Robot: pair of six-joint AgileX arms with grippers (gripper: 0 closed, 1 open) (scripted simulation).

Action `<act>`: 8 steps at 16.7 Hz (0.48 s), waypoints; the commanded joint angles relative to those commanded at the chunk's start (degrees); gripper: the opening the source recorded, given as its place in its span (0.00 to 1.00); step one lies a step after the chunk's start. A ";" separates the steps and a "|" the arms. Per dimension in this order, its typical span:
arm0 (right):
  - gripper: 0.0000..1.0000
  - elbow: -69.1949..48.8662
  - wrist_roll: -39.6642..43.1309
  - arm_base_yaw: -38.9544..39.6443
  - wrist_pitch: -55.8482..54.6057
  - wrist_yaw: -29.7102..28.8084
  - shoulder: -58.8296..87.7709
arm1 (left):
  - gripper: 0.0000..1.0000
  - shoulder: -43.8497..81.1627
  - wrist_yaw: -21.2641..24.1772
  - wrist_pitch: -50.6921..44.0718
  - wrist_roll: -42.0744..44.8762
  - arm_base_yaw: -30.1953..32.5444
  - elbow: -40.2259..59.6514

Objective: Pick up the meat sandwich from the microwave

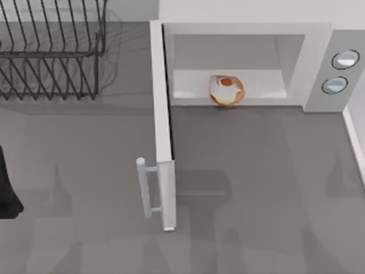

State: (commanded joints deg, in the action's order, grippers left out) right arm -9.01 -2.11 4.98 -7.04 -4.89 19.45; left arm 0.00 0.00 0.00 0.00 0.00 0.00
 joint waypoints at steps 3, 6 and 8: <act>1.00 -6.69 -1.57 3.70 -5.22 -3.63 14.43 | 1.00 0.00 0.00 0.00 0.00 0.00 0.00; 1.00 -14.42 -3.38 7.97 -11.27 -7.83 31.13 | 1.00 0.00 0.00 0.00 0.00 0.00 0.00; 1.00 -19.94 -4.68 11.02 -15.58 -10.82 43.04 | 1.00 0.00 0.00 0.00 0.00 0.00 0.00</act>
State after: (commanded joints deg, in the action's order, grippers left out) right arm -28.95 -6.79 16.00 -22.62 -15.71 62.49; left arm 0.00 0.00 0.00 0.00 0.00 0.00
